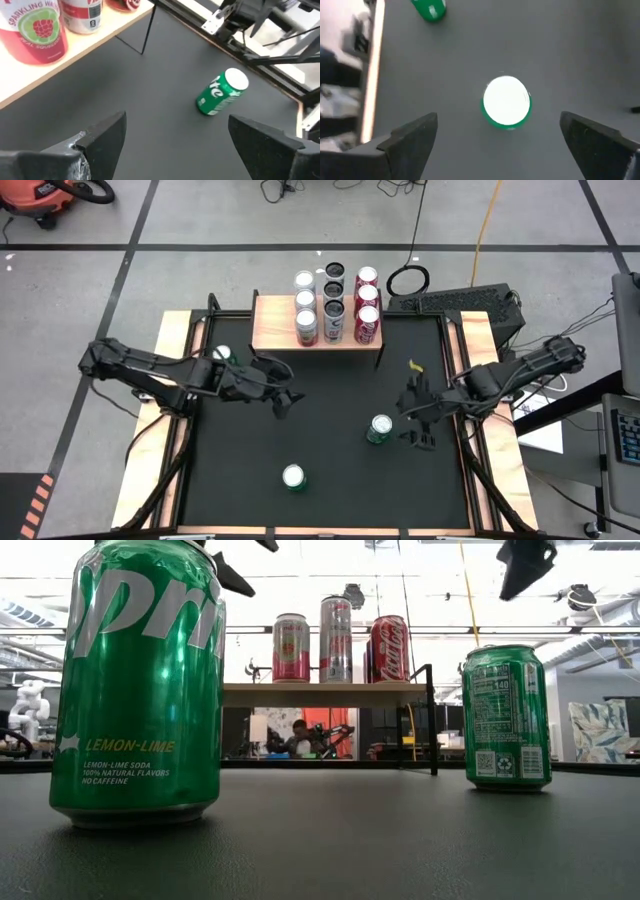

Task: Place canned beverage on shelf
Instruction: Put the middle green soda can on the shelf

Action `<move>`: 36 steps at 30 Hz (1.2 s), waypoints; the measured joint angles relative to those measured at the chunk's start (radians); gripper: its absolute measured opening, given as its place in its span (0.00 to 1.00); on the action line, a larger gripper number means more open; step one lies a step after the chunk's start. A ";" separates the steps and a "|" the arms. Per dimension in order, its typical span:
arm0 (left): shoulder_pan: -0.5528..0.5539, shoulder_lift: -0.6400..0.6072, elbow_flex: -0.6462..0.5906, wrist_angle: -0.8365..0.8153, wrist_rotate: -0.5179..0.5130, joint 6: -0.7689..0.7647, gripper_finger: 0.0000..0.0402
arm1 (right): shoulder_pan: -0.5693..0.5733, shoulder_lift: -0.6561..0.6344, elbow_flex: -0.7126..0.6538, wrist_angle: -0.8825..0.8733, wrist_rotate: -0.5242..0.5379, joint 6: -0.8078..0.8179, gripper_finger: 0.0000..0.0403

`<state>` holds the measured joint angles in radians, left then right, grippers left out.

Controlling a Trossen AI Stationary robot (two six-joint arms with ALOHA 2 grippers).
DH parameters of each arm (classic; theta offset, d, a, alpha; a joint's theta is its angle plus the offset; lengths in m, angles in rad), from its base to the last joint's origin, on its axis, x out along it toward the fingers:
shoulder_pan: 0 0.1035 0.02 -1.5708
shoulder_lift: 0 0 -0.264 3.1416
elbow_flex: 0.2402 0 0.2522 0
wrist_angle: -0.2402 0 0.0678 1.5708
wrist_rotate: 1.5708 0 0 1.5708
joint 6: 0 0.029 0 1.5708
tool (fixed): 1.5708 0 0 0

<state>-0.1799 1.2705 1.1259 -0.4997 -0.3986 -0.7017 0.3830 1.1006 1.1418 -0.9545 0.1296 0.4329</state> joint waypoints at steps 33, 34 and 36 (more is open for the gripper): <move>0.010 0.050 0.008 0.012 -0.179 -0.023 0.88 | -0.183 0.181 -0.258 0.391 -0.211 -0.240 0.99; 0.010 0.050 0.008 0.012 -0.179 -0.023 0.88 | -0.186 0.193 -0.258 0.390 -0.214 -0.240 0.99; 0.010 0.050 0.008 0.012 -0.179 -0.024 0.88 | -0.187 0.217 -0.258 0.391 -0.234 -0.240 0.99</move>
<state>-0.1696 1.3209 1.1339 -0.4877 -0.5774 -0.7254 0.1955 1.3172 0.8837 -0.5636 -0.1039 0.1926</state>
